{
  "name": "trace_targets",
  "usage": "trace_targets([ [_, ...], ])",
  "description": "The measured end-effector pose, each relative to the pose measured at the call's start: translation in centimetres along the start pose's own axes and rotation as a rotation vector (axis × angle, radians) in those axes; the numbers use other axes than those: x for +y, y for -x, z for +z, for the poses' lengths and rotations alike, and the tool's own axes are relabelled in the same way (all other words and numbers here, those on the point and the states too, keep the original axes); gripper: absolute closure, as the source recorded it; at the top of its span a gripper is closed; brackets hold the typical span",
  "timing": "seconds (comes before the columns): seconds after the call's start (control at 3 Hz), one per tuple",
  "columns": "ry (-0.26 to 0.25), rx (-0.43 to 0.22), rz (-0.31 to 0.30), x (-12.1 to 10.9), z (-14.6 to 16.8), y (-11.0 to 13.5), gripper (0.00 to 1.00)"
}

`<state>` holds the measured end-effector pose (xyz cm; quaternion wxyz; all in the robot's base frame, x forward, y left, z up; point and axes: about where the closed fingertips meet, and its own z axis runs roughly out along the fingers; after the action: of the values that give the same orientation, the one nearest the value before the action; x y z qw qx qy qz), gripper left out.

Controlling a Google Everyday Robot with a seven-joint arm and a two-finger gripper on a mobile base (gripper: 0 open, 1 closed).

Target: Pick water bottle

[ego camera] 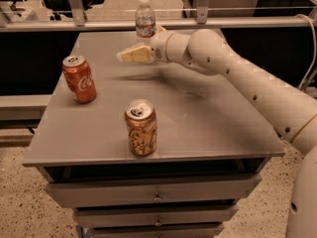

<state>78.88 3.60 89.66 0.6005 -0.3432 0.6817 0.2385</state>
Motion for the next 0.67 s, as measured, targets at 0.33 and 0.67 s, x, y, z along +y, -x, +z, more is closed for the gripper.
trace_targets([
  [0.33,-0.042,-0.012,-0.004,-1.3,0.7,-0.9,0.18],
  [0.67,-0.086,-0.029,-0.014,-2.9,0.3,-1.0,0.49],
])
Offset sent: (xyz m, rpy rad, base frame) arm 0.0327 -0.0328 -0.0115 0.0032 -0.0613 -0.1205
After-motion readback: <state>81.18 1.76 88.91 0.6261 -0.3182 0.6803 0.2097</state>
